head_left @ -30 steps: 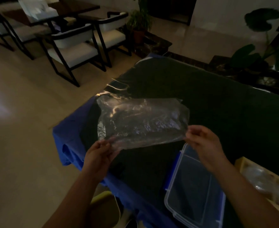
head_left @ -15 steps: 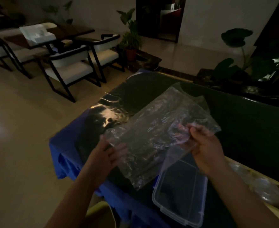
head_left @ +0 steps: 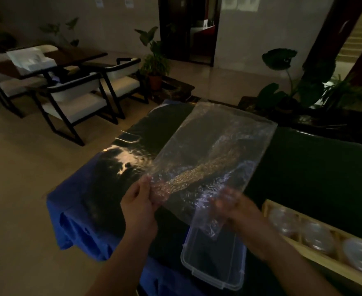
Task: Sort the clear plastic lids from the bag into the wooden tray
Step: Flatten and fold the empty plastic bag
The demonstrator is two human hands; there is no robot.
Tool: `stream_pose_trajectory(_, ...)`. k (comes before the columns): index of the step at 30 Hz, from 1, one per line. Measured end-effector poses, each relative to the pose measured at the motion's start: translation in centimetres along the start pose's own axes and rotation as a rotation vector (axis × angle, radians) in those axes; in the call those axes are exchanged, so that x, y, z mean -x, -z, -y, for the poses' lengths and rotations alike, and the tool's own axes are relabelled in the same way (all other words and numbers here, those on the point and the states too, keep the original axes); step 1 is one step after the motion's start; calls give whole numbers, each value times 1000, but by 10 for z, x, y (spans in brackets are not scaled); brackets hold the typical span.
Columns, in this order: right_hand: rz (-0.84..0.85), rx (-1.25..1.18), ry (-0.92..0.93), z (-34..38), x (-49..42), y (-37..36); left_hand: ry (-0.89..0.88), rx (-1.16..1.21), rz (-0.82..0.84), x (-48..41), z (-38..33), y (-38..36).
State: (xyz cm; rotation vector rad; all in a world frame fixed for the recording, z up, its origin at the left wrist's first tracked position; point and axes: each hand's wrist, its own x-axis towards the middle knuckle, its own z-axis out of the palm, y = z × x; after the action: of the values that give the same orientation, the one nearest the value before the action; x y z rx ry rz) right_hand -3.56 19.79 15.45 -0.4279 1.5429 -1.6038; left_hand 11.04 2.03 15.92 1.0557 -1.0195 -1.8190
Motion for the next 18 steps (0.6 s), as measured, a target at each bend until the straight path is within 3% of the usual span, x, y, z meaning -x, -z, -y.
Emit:
stream_pose_trajectory(5,-239,77,73,-13,12,19,73,80,22,-3,5,11)
stream_pose_trajectory(8,-177,139,78,-10,18,35,87,94,94,-1,13,16)
stream_pose_trajectory(11,-113,-24,47,-1,17,45,85,108,167,3,25,18)
stream_pose_trajectory(15,-309,-75,145,19,6,56,204,25,300,0,29,30)
stream_pose_trajectory(18,-273,0,154,30,2,66,343,-170,420,-16,16,28)
